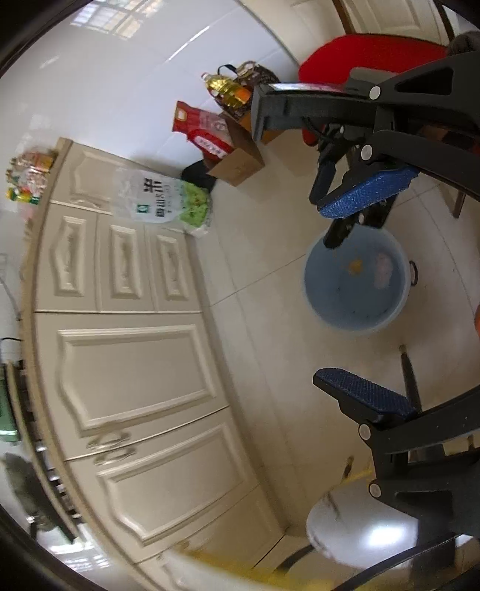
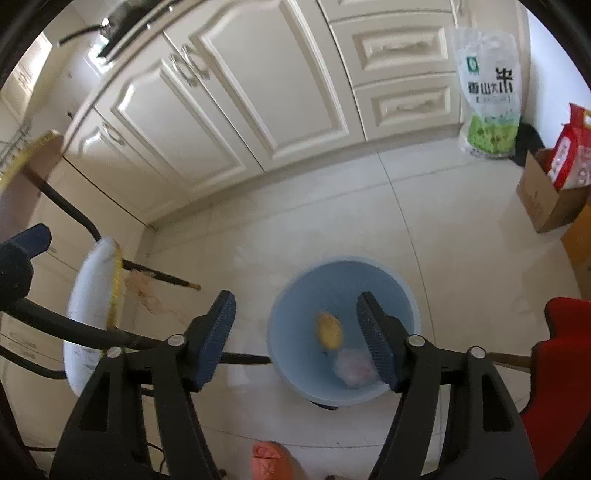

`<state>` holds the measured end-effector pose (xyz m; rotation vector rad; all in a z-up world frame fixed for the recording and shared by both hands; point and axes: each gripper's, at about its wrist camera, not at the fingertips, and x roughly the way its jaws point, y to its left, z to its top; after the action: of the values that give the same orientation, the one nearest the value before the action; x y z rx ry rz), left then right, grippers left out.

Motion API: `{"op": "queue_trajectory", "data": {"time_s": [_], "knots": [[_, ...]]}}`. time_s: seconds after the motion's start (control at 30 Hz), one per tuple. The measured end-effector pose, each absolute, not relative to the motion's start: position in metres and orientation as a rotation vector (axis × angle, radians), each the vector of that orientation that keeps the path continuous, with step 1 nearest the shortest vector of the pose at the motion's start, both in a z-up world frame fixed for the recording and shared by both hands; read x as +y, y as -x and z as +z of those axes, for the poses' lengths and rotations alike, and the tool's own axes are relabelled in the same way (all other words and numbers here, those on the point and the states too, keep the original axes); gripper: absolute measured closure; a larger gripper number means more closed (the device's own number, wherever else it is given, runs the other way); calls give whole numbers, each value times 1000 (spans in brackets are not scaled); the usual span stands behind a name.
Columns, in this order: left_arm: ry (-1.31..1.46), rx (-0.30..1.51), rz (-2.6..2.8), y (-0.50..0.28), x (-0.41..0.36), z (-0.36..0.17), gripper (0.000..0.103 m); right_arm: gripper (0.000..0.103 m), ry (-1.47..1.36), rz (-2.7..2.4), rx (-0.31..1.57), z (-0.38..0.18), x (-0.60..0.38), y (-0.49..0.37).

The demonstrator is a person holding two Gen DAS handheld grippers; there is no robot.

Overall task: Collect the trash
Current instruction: 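Carry both items to the blue bucket and open both tools to drop them, then move both tools back over the trash pile on the table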

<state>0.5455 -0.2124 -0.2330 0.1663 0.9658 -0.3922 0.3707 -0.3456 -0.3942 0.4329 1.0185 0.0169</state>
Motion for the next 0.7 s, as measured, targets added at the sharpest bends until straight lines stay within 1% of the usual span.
{"op": "queue_trajectory", "data": {"time_s": [0.07,0.2,0.23,0.3,0.33,0.43,0.47,0.5,0.53,0.67,0.7], "knots": [[-169,930,-386,-520,-203,-212,23,37,-434,16,997,-377,-346,-363],[-160,820,-357,-459,-171,-163,22,31,-419,9,910,-318,-341,-335],[-154,801,-353,-449,-163,-154,21,25,-415,11,889,-304,-337,-329],[-137,741,-341,-419,-141,-129,17,16,-397,31,833,-270,-326,-312],[-128,706,-324,-401,-128,-114,13,16,-386,40,809,-256,-320,-306],[-126,627,-285,-357,-93,-85,11,15,-342,83,732,-209,-294,-287],[-128,591,-261,-338,-80,-73,10,13,-325,91,708,-195,-284,-282],[-130,567,-250,-323,-66,-67,7,9,-302,99,684,-178,-272,-278],[-133,542,-234,-309,-55,-61,5,7,-285,115,659,-164,-260,-273],[-140,472,-157,-252,-10,-49,4,7,-217,187,595,-118,-209,-262],[-132,465,-143,-242,1,-49,4,5,-202,200,590,-113,-199,-261]]}}
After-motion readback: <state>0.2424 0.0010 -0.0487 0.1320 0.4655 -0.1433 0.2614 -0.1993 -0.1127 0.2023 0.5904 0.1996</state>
